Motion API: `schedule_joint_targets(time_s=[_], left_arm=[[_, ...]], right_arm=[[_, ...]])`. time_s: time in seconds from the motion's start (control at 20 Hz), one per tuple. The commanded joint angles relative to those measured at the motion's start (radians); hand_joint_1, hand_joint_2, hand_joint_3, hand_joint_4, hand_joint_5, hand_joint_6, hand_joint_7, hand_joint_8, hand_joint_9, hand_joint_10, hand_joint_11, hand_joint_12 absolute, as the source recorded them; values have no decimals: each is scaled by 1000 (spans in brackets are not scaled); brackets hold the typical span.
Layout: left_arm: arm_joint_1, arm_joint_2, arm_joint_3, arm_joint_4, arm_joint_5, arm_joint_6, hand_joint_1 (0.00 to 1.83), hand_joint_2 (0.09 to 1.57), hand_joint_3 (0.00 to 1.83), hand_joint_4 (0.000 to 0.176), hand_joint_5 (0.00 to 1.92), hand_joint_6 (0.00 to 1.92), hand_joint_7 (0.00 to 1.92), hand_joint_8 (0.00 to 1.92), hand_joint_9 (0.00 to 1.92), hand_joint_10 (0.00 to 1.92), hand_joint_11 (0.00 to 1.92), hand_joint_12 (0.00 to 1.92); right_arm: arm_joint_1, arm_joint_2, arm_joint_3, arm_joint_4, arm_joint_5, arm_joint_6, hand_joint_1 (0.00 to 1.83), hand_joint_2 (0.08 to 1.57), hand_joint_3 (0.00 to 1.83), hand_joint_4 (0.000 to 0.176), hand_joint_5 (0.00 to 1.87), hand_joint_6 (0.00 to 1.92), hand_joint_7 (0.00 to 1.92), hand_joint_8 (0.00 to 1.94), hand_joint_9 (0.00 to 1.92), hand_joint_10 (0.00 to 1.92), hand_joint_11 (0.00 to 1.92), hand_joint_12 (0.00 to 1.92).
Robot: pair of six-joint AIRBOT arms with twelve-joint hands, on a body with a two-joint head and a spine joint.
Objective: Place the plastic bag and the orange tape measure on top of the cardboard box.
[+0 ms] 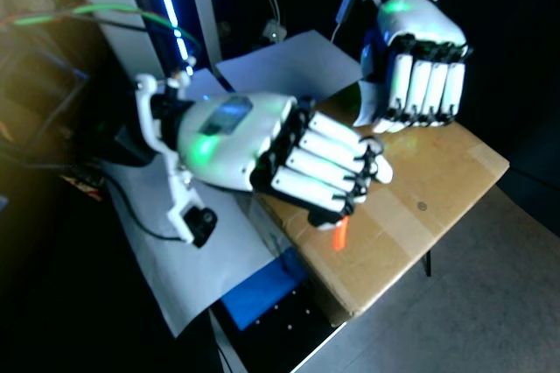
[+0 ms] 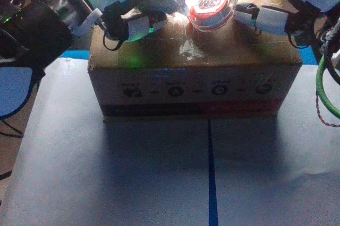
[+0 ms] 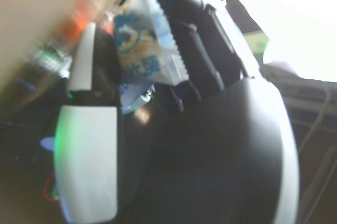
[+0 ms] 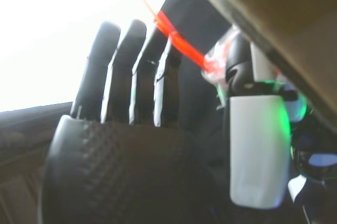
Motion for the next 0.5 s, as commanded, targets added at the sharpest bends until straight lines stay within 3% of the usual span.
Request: schedule_joint_targets(time_s=[0.0, 0.05, 0.1, 0.15, 0.2, 0.25, 0.35, 0.4, 0.45], left_arm=[[-8, -4, 6, 28, 102, -1, 1363, 1174, 5, 0, 737, 1133, 832, 1221, 907, 1374, 813, 1539], [-8, -3, 7, 28, 98, -1, 1363, 1173, 0, 0, 758, 1164, 841, 1183, 884, 1370, 760, 1538], [-7, -3, 7, 28, 97, -1, 1195, 1197, 1, 0, 764, 1232, 881, 1253, 865, 1086, 739, 1553], [-7, -2, 7, 28, 95, -1, 1113, 1218, 0, 0, 763, 1292, 675, 978, 703, 1062, 552, 1622], [-5, -1, 7, 28, 92, -1, 1051, 1094, 0, 0, 604, 423, 584, 373, 448, 762, 168, 1573], [-4, 1, 7, 28, 90, -2, 1035, 1031, 0, 0, 618, 64, 554, 46, 369, 451, 15, 1488], [-2, 3, 9, 28, 83, -1, 1001, 1019, 0, 0, 489, 1, 360, 0, 288, 121, 0, 1247], [-2, 4, 12, 28, 79, -2, 966, 996, 0, 0, 396, 2, 252, 0, 212, 52, 0, 1068], [-3, 5, 12, 28, 75, -2, 979, 967, 0, 0, 358, 0, 208, 0, 195, 31, 0, 1060]], right_arm=[[13, 3, -3, -16, -109, 4, 1026, 925, 0, 0, 545, 459, 422, 1140, 439, 1477, 444, 1814], [13, 9, -9, -16, -115, 4, 1000, 930, 1, 0, 536, 454, 406, 1181, 412, 1552, 396, 1876], [13, 17, -16, -16, -123, 4, 960, 938, 4, 0, 536, 471, 418, 1207, 442, 1584, 435, 1885], [12, 28, -24, -17, -130, 4, 947, 946, 6, 0, 535, 474, 429, 1215, 462, 1573, 462, 1869], [12, 44, -36, -22, -137, 4, 957, 943, 2, 0, 548, 476, 435, 1227, 462, 1567, 477, 1856], [12, 58, -44, -26, -145, 4, 949, 937, 0, 0, 556, 464, 428, 1199, 439, 1529, 434, 1849], [12, 84, -64, -36, -162, 4, 992, 926, 0, 0, 569, 436, 444, 1161, 426, 1514, 410, 1816], [12, 94, -73, -44, -171, 4, 1003, 909, 0, 0, 578, 427, 463, 1093, 418, 1479, 395, 1805], [12, 102, -82, -51, -181, 4, 1002, 911, 0, 0, 577, 423, 461, 1113, 413, 1506, 375, 1829]])
